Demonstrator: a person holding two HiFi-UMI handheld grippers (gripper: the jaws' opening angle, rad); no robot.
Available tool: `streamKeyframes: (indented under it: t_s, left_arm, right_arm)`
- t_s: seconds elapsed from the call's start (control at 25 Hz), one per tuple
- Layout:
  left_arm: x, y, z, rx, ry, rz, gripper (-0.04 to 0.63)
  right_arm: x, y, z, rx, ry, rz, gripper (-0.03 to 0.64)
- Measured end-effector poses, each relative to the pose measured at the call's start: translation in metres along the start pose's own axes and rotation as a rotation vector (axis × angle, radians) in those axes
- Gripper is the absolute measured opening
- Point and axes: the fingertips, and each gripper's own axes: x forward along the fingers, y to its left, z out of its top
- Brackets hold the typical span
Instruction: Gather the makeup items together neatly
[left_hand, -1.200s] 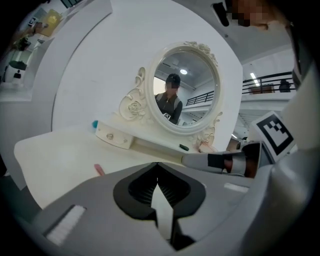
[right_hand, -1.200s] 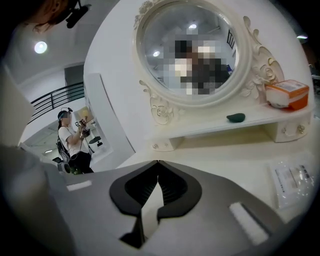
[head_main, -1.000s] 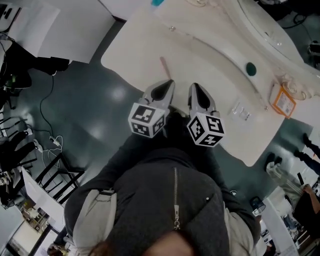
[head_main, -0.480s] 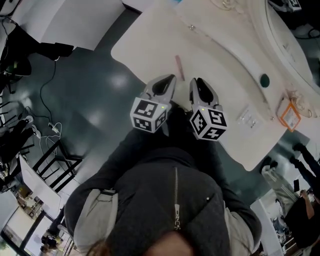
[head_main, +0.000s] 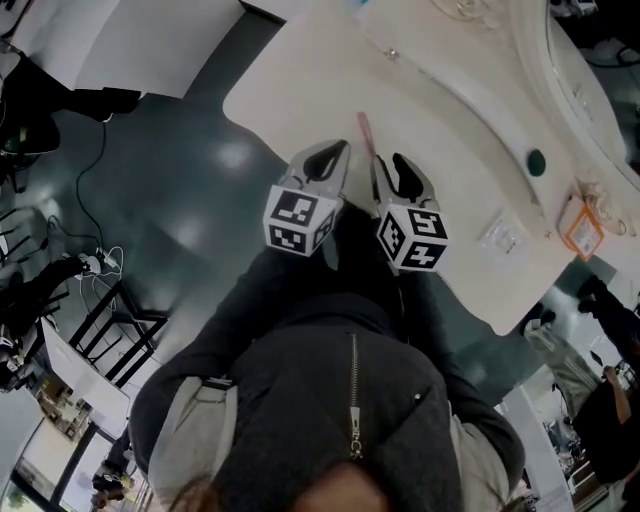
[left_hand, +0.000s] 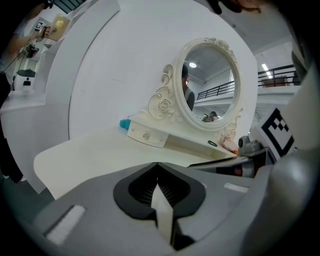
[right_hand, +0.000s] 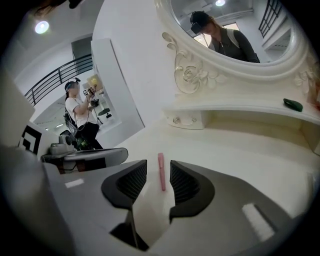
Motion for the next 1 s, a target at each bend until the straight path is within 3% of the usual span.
streamKeyframes:
  t_s: [1.0]
  left_arm:
    - [0.023,0.043,0.017,-0.041,0.016,-0.058,0.008]
  right_arm:
    - [0.051,0.001,-0.017,-0.095,0.198,-0.109,0.160]
